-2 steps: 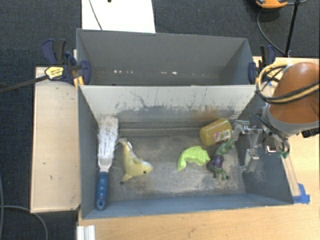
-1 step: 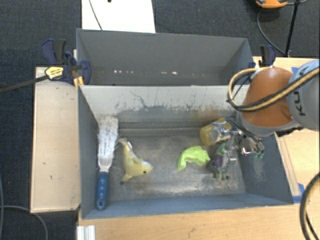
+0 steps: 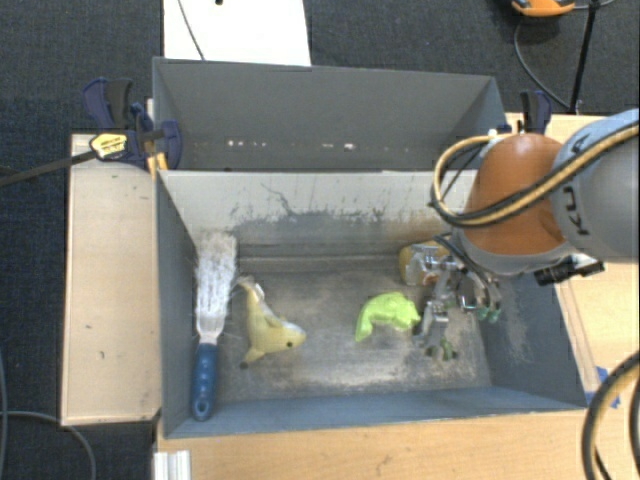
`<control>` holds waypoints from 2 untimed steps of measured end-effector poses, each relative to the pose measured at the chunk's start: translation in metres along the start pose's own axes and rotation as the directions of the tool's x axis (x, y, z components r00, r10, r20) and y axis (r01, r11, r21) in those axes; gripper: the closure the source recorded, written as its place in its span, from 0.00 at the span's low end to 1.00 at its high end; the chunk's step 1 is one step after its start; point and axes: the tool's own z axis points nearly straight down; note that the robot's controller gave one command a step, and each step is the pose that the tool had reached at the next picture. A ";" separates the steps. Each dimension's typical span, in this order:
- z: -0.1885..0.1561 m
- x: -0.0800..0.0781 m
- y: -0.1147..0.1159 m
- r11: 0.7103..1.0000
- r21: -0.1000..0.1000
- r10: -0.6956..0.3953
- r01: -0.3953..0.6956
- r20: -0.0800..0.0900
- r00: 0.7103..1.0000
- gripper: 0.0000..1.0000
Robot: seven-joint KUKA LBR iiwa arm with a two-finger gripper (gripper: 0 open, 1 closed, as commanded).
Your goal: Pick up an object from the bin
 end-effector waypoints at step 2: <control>0.045 -0.005 0.029 0.992 -0.001 0.124 -0.124 0.005 0.992 0.00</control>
Offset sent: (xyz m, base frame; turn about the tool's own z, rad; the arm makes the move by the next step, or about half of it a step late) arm 0.0059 0.0294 -0.0495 0.1258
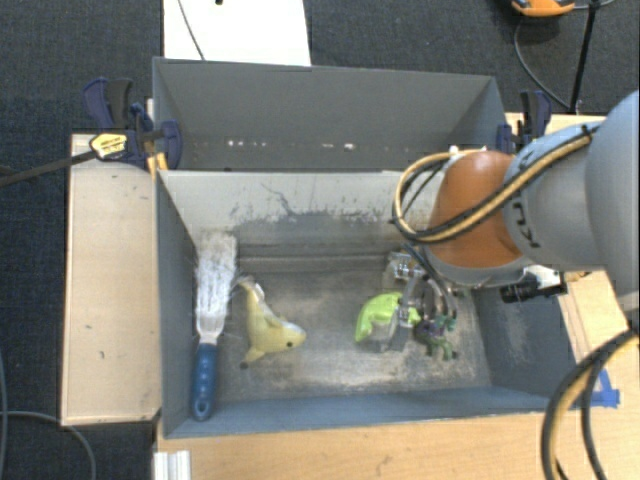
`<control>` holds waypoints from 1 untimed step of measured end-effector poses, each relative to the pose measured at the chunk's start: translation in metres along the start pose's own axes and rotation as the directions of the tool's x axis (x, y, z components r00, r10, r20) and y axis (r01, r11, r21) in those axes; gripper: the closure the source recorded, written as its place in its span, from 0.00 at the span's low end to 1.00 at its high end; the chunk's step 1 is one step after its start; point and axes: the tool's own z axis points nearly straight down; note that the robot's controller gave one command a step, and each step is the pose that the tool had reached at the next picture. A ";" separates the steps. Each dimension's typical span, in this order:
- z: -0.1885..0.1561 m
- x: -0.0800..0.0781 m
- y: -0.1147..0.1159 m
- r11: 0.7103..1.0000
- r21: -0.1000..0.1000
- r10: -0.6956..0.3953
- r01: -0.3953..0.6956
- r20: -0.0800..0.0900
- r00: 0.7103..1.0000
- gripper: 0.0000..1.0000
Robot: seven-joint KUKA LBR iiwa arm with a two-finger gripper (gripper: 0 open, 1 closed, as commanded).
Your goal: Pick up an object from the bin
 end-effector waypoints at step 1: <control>0.013 0.003 0.000 1.000 -0.003 0.020 -0.020 0.004 1.000 1.00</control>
Offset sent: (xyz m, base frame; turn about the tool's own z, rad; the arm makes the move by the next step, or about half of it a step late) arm 0.0000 0.0000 0.0000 0.0000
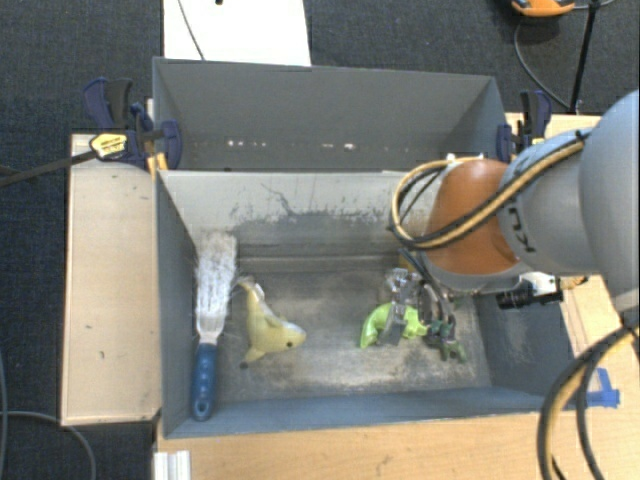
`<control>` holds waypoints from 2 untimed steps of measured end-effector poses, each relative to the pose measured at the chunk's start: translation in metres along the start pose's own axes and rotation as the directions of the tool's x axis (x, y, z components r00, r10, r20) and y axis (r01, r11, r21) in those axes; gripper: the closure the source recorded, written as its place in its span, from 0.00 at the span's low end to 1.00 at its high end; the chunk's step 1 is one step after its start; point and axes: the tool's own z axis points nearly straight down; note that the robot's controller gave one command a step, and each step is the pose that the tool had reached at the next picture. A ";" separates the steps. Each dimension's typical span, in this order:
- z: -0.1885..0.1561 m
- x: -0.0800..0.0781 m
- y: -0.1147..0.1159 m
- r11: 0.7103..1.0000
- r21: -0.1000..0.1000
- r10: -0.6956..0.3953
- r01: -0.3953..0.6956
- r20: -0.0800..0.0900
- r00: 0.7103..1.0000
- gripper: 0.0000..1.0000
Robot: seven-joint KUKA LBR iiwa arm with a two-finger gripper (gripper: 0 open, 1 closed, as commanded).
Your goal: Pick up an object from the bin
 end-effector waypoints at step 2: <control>-0.009 0.002 -0.001 1.000 0.002 0.003 -0.003 -0.007 1.000 1.00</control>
Offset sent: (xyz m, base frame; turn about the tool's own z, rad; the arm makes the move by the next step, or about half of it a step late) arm 0.0000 -0.0001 0.0655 0.0000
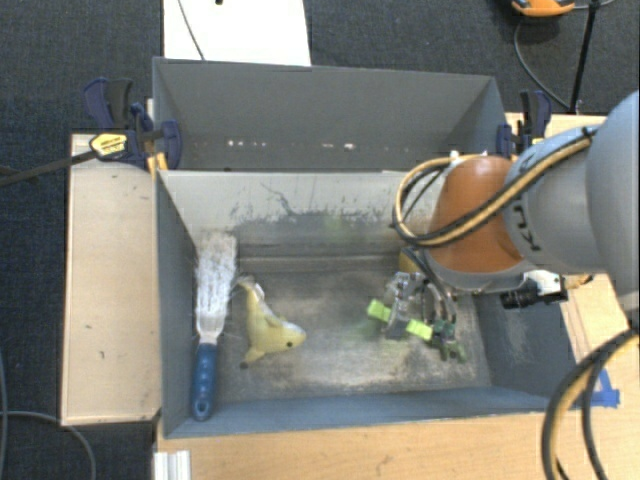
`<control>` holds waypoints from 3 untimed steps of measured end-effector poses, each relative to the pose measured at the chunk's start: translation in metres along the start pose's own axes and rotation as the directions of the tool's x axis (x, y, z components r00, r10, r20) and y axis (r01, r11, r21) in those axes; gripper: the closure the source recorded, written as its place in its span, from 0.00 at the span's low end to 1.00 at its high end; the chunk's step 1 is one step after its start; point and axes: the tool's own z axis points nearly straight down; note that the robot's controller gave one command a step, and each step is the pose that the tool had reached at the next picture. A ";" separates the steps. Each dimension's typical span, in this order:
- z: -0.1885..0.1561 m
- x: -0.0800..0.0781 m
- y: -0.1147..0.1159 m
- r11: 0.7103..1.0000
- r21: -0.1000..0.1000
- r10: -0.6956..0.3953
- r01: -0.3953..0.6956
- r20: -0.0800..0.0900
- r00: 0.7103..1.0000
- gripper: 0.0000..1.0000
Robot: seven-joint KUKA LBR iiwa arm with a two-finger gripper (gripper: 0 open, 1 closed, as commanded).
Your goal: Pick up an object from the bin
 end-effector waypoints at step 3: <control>-0.048 -0.001 0.000 1.000 0.001 -0.004 0.004 0.001 1.000 1.00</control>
Offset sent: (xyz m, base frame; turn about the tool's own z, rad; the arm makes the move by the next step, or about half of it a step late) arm 0.0002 0.0001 0.0129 0.0000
